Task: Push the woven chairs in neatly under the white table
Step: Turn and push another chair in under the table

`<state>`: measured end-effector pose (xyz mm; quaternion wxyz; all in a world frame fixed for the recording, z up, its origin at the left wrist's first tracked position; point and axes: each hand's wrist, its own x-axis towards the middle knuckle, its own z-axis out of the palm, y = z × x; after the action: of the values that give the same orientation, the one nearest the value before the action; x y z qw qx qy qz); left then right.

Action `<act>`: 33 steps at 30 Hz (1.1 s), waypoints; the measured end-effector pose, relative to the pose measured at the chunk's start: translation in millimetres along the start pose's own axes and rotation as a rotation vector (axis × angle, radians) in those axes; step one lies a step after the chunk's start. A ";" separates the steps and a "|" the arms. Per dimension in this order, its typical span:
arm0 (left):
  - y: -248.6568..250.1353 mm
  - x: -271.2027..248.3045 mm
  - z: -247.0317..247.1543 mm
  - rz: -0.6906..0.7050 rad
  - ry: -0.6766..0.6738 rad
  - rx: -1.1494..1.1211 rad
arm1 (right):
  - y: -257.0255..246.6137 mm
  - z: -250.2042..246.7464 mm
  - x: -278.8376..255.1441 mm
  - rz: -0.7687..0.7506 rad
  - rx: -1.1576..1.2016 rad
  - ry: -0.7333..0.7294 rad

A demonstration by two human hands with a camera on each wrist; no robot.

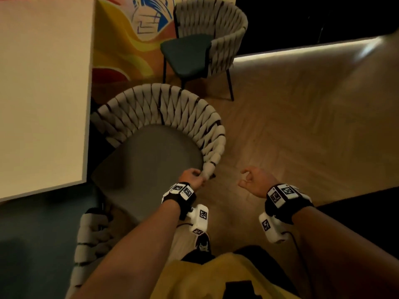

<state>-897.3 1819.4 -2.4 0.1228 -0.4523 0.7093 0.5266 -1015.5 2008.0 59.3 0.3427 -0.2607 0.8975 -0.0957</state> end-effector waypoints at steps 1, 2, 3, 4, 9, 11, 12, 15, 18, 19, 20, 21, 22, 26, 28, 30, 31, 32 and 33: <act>10.9 10.5 1.1 -0.008 -0.004 -0.034 | -4.3 -14.6 14.3 -0.024 -0.019 -0.016; 20.9 20.4 2.5 -0.017 -0.010 -0.050 | -8.3 -27.7 30.8 -0.044 -0.026 -0.033; 28.9 30.9 4.9 -0.020 -0.005 -0.058 | -12.4 -40.2 49.3 -0.069 -0.038 -0.043; 36.1 39.4 8.3 -0.028 0.006 -0.047 | -15.9 -50.4 68.9 -0.106 -0.064 -0.048; 59.4 82.3 35.7 -0.087 -0.005 0.072 | -30.9 -85.3 178.8 -0.393 -0.382 -0.125; 68.8 98.2 44.9 -0.147 0.003 0.028 | -36.9 -102.4 221.1 -0.499 -0.519 -0.156; 74.7 104.2 49.8 -0.179 0.004 0.016 | -39.0 -110.8 241.0 -0.546 -0.597 -0.172; 89.9 118.4 67.1 -0.262 0.012 0.090 | -47.3 -134.5 291.5 -0.689 -0.812 -0.188; 102.9 123.5 79.1 -0.362 0.037 0.157 | -57.4 -146.1 329.3 -0.840 -0.910 -0.209; 104.8 126.1 82.8 -0.383 0.042 0.170 | -61.3 -147.4 340.0 -0.887 -0.958 -0.234; 108.5 127.7 83.8 -0.408 0.047 0.188 | -65.3 -148.3 349.6 -0.935 -1.017 -0.249; 111.3 129.5 85.9 -0.428 0.058 0.209 | -69.2 -149.3 357.6 -0.985 -1.085 -0.258; 115.0 130.7 88.2 -0.450 0.063 0.235 | -72.7 -149.0 365.0 -1.033 -1.151 -0.265; 123.7 135.8 100.2 -0.492 0.079 0.291 | -80.1 -144.5 385.2 -1.080 -1.292 -0.303; 125.9 137.4 99.7 -0.507 0.067 0.280 | -82.4 -144.1 386.9 -1.096 -1.318 -0.289; 125.9 137.8 95.7 -0.505 0.042 0.274 | -82.1 -142.6 385.5 -1.120 -1.312 -0.265; 125.0 137.6 94.8 -0.494 0.032 0.281 | -80.1 -140.7 384.8 -1.127 -1.305 -0.251; 125.4 135.6 94.6 -0.484 0.022 0.297 | -76.9 -138.8 383.7 -1.132 -1.297 -0.239; 124.6 133.3 96.4 -0.475 0.015 0.315 | -72.3 -137.6 381.8 -1.131 -1.297 -0.227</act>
<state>-1097.2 1838.4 -49.9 0.3062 -0.5851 0.6573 0.3630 -1318.1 1742.2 -28.4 0.1149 -0.8196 0.4709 0.3054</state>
